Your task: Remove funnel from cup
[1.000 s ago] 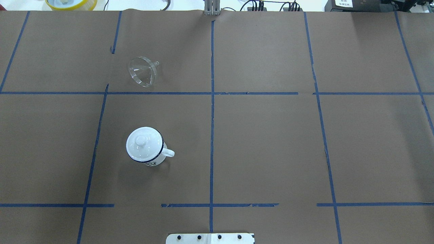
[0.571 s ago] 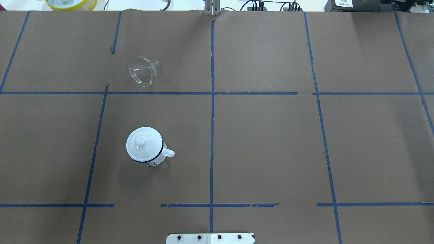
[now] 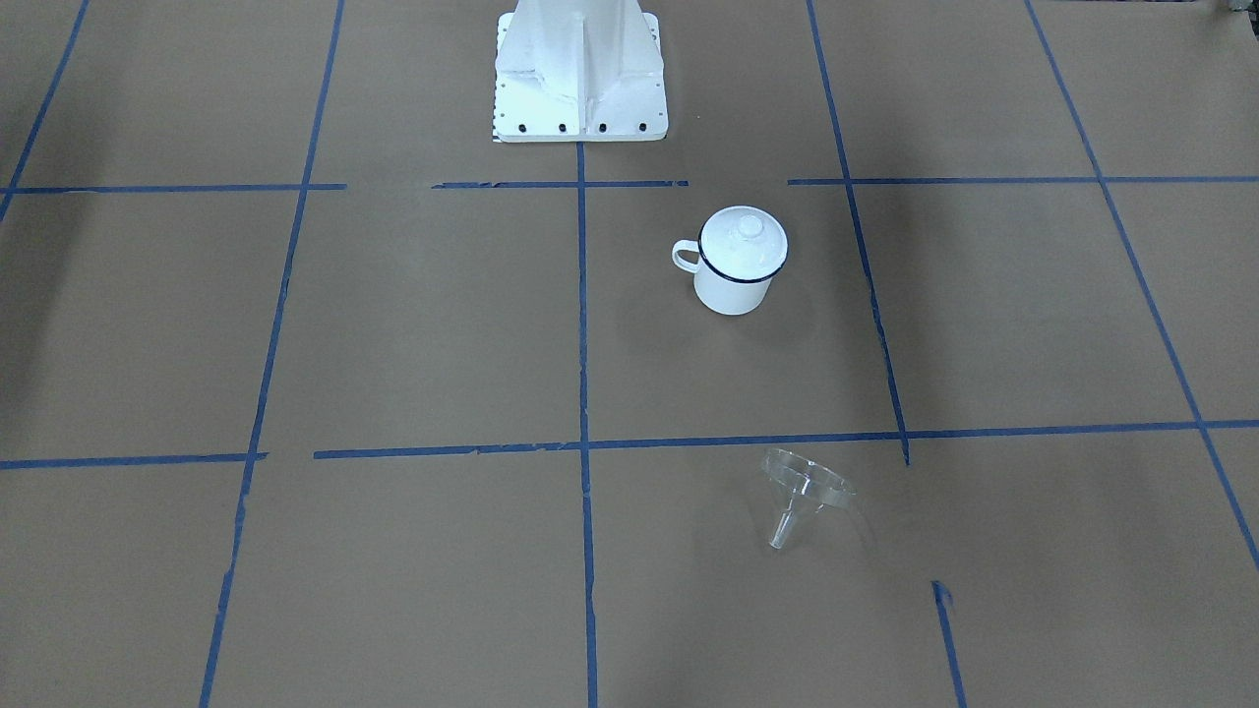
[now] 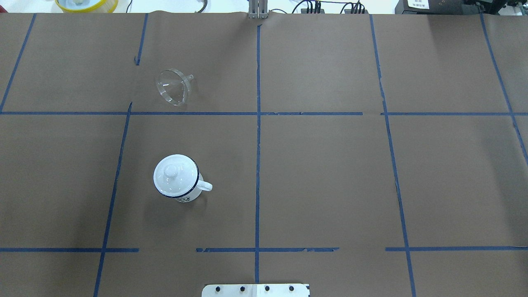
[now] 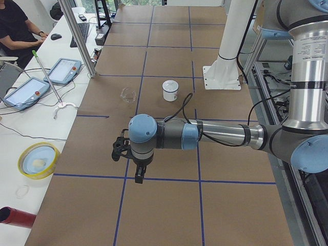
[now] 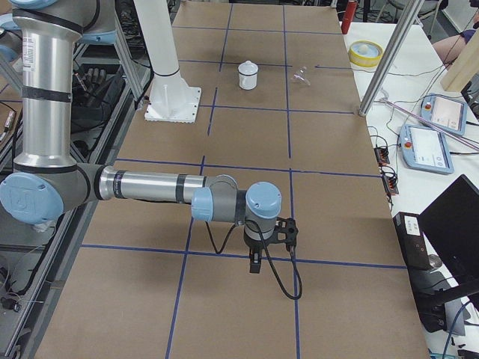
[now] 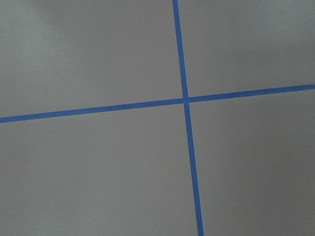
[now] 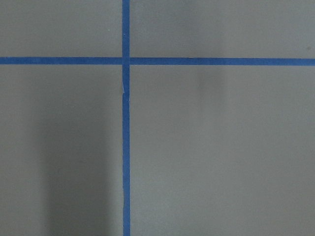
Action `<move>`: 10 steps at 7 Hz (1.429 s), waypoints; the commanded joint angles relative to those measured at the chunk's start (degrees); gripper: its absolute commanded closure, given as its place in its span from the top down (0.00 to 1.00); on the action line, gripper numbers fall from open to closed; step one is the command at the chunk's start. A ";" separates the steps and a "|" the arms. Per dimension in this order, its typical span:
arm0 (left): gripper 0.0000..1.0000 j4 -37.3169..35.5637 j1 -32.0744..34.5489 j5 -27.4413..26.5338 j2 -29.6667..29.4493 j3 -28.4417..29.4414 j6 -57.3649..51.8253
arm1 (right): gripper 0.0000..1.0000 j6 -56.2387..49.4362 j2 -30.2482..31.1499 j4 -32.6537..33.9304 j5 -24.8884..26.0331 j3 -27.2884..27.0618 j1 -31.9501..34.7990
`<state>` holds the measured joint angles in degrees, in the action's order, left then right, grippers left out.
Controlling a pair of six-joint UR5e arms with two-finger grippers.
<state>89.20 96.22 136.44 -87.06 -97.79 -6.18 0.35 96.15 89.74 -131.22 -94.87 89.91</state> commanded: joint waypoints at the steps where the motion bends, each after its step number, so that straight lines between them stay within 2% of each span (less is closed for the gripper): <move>1: 1.00 4.12 -0.68 -0.04 0.13 1.98 1.35 | 1.00 0.00 0.00 0.00 0.00 0.04 0.00; 2: 1.00 6.23 -0.85 -0.04 0.13 2.77 1.26 | 1.00 0.00 0.00 0.00 0.00 0.04 0.00; 4: 1.00 5.81 -1.03 -0.13 0.22 2.60 1.09 | 1.00 0.00 0.00 0.00 0.00 -0.05 0.00; 10: 1.00 -1.49 -1.47 0.23 -0.31 1.46 1.79 | 1.00 0.00 0.00 0.00 0.00 0.04 0.00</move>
<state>88.74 94.75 136.66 -87.27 -96.03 -4.51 0.35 96.15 89.74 -131.22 -94.88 89.91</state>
